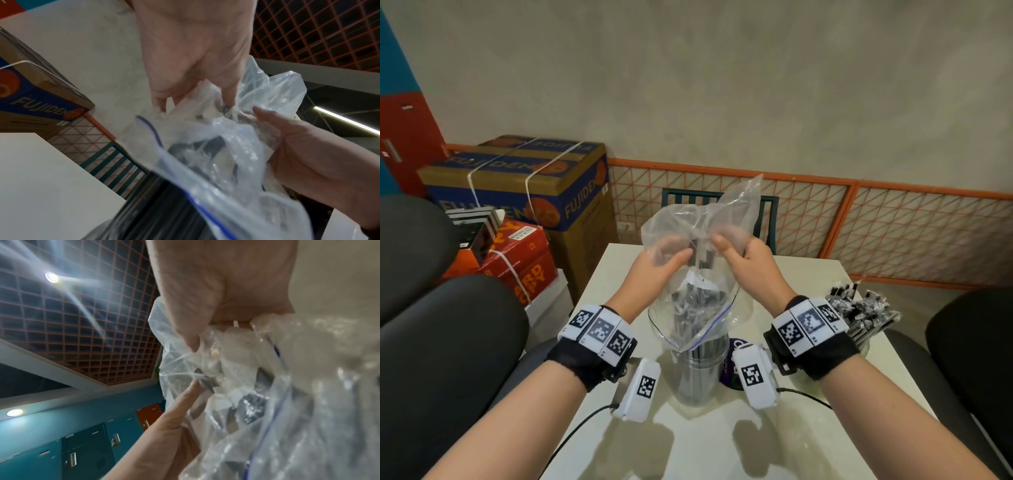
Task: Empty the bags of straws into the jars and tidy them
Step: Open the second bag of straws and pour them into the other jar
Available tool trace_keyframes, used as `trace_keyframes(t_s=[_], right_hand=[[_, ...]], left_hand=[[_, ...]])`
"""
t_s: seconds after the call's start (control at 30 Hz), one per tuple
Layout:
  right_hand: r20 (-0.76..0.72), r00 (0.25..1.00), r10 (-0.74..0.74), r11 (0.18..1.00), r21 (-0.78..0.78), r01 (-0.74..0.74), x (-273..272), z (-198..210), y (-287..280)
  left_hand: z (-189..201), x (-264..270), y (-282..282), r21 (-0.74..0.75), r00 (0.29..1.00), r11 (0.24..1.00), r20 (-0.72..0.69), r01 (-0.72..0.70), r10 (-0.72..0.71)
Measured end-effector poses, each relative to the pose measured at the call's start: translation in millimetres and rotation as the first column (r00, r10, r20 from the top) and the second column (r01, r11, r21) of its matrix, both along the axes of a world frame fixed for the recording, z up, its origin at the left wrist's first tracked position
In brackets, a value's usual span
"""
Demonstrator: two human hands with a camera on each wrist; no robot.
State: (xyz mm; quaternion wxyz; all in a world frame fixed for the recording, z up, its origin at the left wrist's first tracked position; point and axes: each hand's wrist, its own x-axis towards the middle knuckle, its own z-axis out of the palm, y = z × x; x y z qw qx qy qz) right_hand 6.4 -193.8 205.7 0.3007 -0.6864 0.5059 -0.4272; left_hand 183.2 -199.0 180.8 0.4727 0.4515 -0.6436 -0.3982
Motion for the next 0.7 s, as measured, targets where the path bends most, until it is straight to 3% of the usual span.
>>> trace_keyframes(t_s=[0.13,0.2,0.3,0.37,0.43,0.57,0.7], right_hand=[[-0.041,0.999,-0.029,0.994,0.105,0.034,9,-23,4],[-0.081,0.996,-0.048,0.982,0.178,0.062,8,-40,6],[-0.042,0.996,-0.083,0.976,0.199,0.09,4,-31,4],[0.037,0.997,-0.067,0.99,0.13,0.061,1,-11,3],[0.088,0.995,-0.047,0.998,0.055,0.043,-2,5,4],[0.035,0.998,-0.055,0.996,0.072,0.052,-2,9,10],[0.135,0.987,-0.084,0.996,0.005,0.084,-9,48,13]], left_hand=[[-13,-7,-3,0.058,0.977,0.998,0.213,-0.021,0.008],[-20,-5,0,0.111,0.969,0.993,0.247,-0.031,0.003],[-8,2,6,0.148,0.986,0.989,0.161,0.028,-0.052],[10,6,9,0.134,0.991,0.99,0.118,0.04,-0.056],[23,9,9,0.089,0.991,0.996,0.134,0.003,-0.015],[36,9,19,0.105,0.976,0.994,0.215,0.007,-0.03],[72,6,31,0.048,0.994,0.994,0.036,0.097,-0.099]])
